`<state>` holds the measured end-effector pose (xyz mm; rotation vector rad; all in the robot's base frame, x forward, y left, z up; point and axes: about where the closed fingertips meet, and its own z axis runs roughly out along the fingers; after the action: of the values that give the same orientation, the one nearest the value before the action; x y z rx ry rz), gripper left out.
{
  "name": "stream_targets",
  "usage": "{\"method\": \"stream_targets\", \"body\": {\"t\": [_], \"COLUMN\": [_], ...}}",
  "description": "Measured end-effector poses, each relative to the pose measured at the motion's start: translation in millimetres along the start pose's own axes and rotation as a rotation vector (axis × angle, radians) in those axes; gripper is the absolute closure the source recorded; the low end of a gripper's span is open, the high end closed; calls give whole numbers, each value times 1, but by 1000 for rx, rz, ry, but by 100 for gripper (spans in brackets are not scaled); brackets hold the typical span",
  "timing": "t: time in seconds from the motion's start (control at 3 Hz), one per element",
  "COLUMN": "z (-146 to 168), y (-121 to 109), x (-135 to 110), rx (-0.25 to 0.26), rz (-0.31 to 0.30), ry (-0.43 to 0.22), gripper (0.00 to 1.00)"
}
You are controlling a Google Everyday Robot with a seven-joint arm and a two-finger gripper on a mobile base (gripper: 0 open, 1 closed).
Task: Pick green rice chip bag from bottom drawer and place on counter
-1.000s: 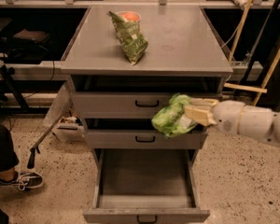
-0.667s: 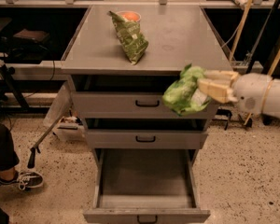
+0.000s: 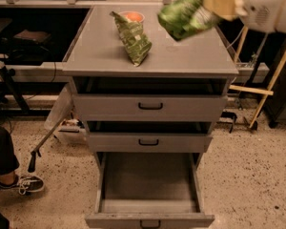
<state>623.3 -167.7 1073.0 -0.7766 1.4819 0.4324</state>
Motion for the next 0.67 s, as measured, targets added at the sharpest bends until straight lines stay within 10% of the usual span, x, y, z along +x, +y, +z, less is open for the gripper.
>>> {"method": "stream_targets", "body": {"t": [0.33, 0.67], "z": [37, 94], "y": [-48, -88], "x": [-30, -12], "rx": [104, 183], "rz": [14, 55], "ry": [0, 36], "gripper": [100, 100]}}
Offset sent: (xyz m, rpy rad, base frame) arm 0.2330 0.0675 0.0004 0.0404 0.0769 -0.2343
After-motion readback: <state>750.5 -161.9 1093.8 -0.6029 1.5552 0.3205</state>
